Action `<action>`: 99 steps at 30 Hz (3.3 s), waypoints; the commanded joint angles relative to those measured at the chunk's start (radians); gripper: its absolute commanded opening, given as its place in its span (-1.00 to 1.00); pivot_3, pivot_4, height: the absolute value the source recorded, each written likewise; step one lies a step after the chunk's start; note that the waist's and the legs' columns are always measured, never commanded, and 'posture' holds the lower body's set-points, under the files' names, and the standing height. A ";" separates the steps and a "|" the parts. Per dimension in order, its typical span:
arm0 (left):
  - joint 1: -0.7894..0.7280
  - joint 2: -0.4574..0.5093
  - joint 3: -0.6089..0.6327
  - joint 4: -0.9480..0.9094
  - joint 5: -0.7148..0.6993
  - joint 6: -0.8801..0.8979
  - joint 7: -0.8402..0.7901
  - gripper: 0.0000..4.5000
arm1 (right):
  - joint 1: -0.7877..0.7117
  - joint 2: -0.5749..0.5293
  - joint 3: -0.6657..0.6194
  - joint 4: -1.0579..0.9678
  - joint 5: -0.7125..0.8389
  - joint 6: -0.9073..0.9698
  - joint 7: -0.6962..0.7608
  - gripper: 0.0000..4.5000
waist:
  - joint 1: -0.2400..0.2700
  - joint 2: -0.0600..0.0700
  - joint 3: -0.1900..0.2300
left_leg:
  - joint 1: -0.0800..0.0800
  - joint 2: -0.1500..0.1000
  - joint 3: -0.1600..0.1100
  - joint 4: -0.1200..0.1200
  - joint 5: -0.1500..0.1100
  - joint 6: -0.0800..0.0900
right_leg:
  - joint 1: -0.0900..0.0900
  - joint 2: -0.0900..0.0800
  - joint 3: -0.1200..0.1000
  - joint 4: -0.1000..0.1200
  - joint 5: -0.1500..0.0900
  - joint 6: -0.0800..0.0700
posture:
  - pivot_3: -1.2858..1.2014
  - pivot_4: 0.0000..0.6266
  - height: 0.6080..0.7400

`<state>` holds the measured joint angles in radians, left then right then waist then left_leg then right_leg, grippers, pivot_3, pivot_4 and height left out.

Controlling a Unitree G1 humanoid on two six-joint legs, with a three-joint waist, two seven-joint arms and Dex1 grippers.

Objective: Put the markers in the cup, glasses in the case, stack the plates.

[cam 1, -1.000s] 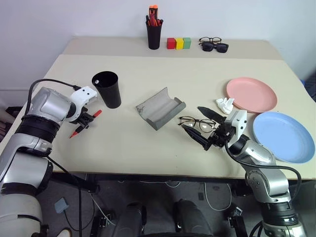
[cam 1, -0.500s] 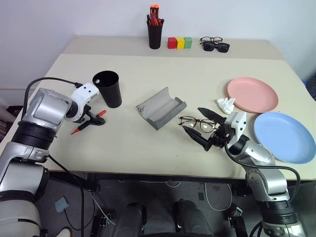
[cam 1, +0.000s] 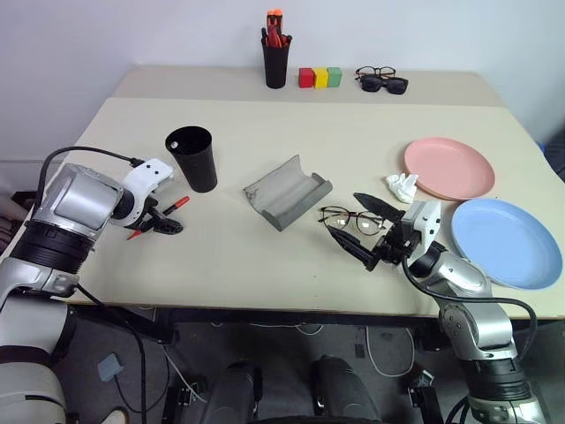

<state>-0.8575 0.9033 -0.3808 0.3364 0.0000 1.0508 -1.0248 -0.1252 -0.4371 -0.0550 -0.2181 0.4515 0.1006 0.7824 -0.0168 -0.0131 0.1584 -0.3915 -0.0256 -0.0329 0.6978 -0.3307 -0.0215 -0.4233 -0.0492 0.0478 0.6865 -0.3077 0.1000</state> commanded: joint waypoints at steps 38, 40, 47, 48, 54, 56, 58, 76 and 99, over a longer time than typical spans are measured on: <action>0.032 -0.421 0.497 -0.503 -0.244 -0.362 0.392 -0.72 | -0.007 -0.057 -0.027 -0.103 0.067 -0.041 0.126 1.00 | 0.008 0.000 0.000 | 0.000 0.000 0.000 0.003 -0.001 0.003 | 0.003 -0.001 0.000 0.000 0.000 0.000 | 0.03 -0.52 1.00; -0.013 -0.484 0.520 -0.399 -0.174 -0.507 0.550 -0.72 | -0.040 -0.038 -0.037 -0.084 0.049 -0.056 0.091 1.00 | 0.000 0.000 0.000 | 0.001 0.000 0.000 0.003 0.000 0.000 | 0.002 0.000 0.000 0.000 0.000 0.000 | 0.03 -0.52 1.00; -0.083 -0.506 0.483 -0.097 0.016 -0.814 0.825 -0.72 | -0.114 0.008 -0.033 -0.027 -0.007 -0.100 0.013 1.00 | 0.004 0.000 0.000 | 0.001 0.000 0.000 0.001 0.000 0.000 | -0.002 0.000 0.002 0.002 0.000 0.000 | 0.03 -0.52 1.00; -0.086 -0.508 0.484 -0.063 0.028 -0.830 0.851 -0.72 | -0.119 0.013 -0.033 -0.021 -0.013 -0.106 0.007 1.00 | 0.006 0.000 0.000 | 0.000 0.000 0.000 0.001 0.000 0.000 | -0.002 0.000 0.002 0.001 0.000 0.000 | 0.03 -0.52 1.00; -0.088 -0.526 0.496 0.110 0.060 -0.931 0.968 -0.72 | -0.144 0.026 -0.035 0.015 -0.038 -0.131 -0.010 1.00 | 0.005 0.000 0.000 | 0.000 -0.001 0.000 0.001 0.000 0.000 | -0.002 -0.001 0.001 0.001 0.000 0.000 | 0.03 -0.52 1.00; -0.086 -0.533 0.493 0.133 0.059 -0.946 0.982 -0.72 | -0.145 0.026 -0.035 0.019 -0.041 -0.135 -0.010 1.00 | 0.005 0.000 0.000 | 0.000 -0.001 0.000 0.001 0.000 0.000 | -0.002 0.000 0.001 0.001 0.000 0.000 | 0.03 -0.52 1.00; -0.076 -0.546 0.487 0.127 0.053 -0.950 0.980 -0.72 | -0.148 0.025 -0.036 0.022 -0.042 -0.136 -0.010 1.00 | 0.005 0.000 0.000 | 0.000 -0.001 0.000 0.001 0.000 0.000 | -0.002 -0.001 0.001 0.001 0.000 0.000 | 0.03 -0.52 1.00; 0.099 -0.561 0.482 -0.196 0.010 -0.757 0.909 -0.47 | -0.132 0.010 -0.062 0.065 -0.035 -0.166 0.013 1.00 | 0.003 0.000 0.000 | 0.000 -0.001 0.000 0.001 0.000 0.000 | -0.002 0.000 0.001 0.002 0.000 0.000 | 0.03 -0.52 1.00; -0.052 -0.472 0.166 -0.485 -0.456 0.059 0.359 0.74 | 0.174 -0.123 -0.213 -0.215 0.129 0.235 -0.081 1.00 | -0.006 0.001 -0.001 | 0.001 -0.001 0.000 0.000 0.000 0.000 | -0.001 0.001 0.002 0.001 0.000 0.000 | 0.03 -0.52 1.00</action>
<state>-0.8734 0.4227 -0.1889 -0.1402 -0.4307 1.0223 -0.6425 0.0362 -0.5439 -0.2303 -0.3620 0.5426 0.3297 0.6892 -0.0231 -0.0125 0.1575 -0.3904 -0.0262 -0.0329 0.6981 -0.3316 -0.0196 -0.4241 -0.0477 0.0510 0.6881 -0.3072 0.1004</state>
